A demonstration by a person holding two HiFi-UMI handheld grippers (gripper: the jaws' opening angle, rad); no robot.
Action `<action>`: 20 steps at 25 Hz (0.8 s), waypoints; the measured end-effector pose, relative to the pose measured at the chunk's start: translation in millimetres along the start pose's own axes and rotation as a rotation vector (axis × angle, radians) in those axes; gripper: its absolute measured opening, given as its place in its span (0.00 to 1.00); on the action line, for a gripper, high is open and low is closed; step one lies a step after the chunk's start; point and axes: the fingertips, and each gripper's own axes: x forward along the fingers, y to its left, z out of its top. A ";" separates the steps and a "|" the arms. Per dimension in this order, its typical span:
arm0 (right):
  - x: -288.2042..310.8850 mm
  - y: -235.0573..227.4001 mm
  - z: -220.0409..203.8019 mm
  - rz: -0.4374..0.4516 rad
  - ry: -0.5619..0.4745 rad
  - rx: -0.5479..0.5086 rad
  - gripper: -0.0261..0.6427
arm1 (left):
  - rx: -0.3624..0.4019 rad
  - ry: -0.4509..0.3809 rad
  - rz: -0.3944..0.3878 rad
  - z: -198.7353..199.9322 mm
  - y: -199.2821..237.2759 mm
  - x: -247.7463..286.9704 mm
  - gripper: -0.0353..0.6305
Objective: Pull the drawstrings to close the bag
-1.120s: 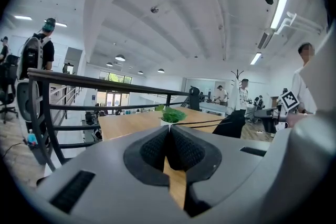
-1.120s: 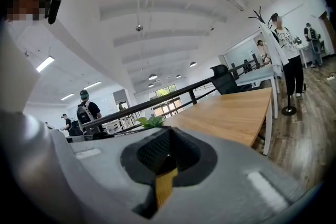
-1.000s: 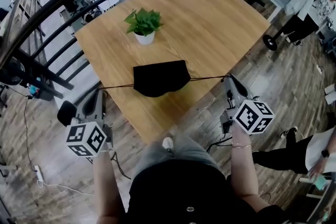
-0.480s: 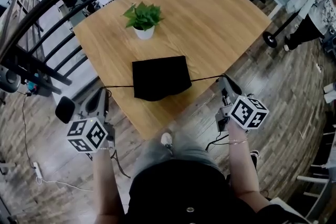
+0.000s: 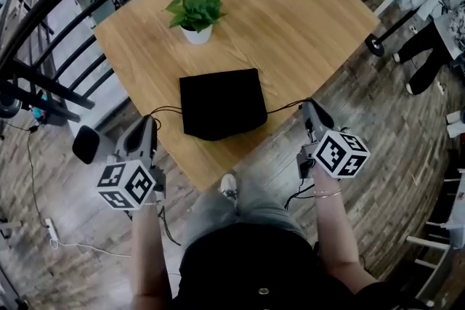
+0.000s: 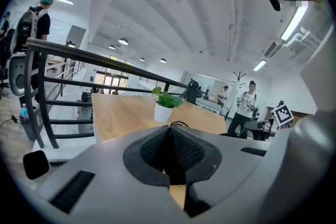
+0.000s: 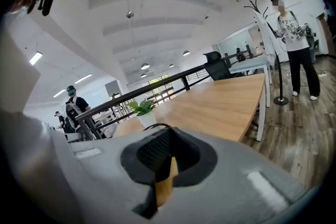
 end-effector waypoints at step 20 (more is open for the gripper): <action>38.3 29.8 -100.6 0.129 0.375 -0.099 0.04 | 0.015 0.266 -0.152 -80.0 -35.0 48.6 0.09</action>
